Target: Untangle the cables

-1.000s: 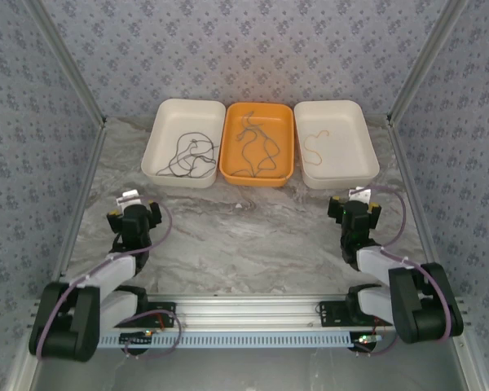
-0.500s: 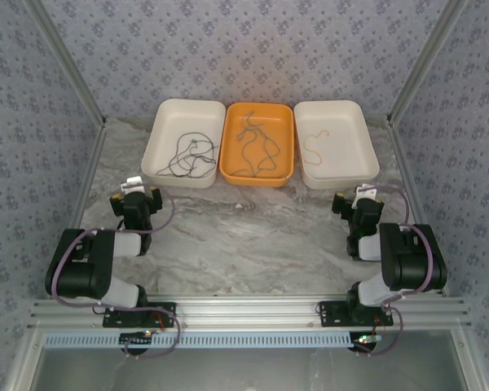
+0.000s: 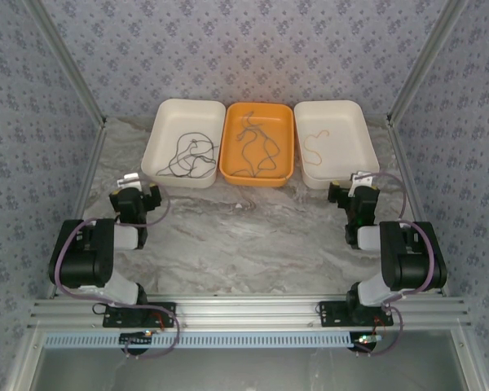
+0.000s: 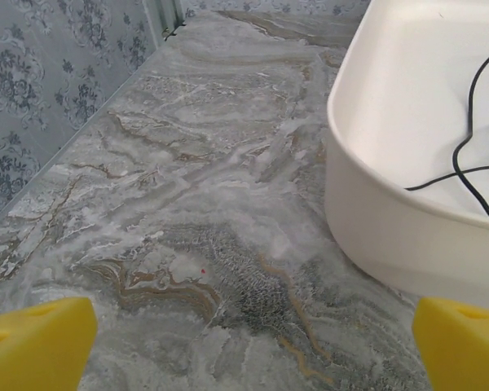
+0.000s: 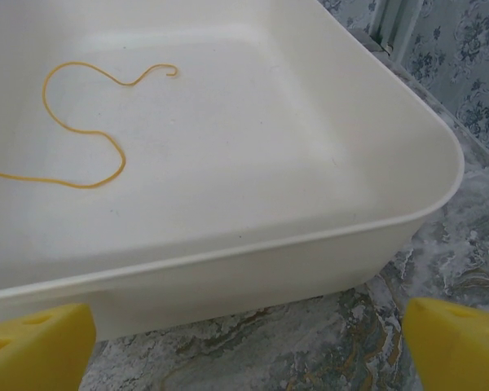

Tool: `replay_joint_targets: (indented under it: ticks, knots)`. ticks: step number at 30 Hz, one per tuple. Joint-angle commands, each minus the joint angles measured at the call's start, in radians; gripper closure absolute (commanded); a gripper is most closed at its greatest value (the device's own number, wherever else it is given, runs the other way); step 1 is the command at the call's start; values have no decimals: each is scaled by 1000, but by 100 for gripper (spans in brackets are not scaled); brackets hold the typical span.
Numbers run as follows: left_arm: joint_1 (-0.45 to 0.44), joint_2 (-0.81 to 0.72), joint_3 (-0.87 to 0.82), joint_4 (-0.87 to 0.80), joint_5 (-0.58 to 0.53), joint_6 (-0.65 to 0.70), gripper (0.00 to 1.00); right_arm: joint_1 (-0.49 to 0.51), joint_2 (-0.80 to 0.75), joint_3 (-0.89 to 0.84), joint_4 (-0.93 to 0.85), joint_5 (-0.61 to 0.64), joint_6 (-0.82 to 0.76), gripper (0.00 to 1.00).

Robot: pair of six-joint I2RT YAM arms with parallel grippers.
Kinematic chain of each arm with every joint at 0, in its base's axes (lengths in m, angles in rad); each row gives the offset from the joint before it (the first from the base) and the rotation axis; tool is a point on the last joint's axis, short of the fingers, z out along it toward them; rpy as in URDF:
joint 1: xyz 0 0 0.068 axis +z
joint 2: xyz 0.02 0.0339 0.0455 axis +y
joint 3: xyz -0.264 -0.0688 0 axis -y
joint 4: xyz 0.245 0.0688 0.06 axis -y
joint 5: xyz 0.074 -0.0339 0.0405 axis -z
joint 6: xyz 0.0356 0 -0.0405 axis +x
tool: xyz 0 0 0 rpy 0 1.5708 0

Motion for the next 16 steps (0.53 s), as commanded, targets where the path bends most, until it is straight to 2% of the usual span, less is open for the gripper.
replay_joint_targets:
  ticks: [1,16]
  knots:
    - [3,-9,18,3,36,-16,1,4,11,13,-13,22,-16,1]
    - [3,-11,14,9,36,-16,1,18,12,12,-12,72,-15,1]
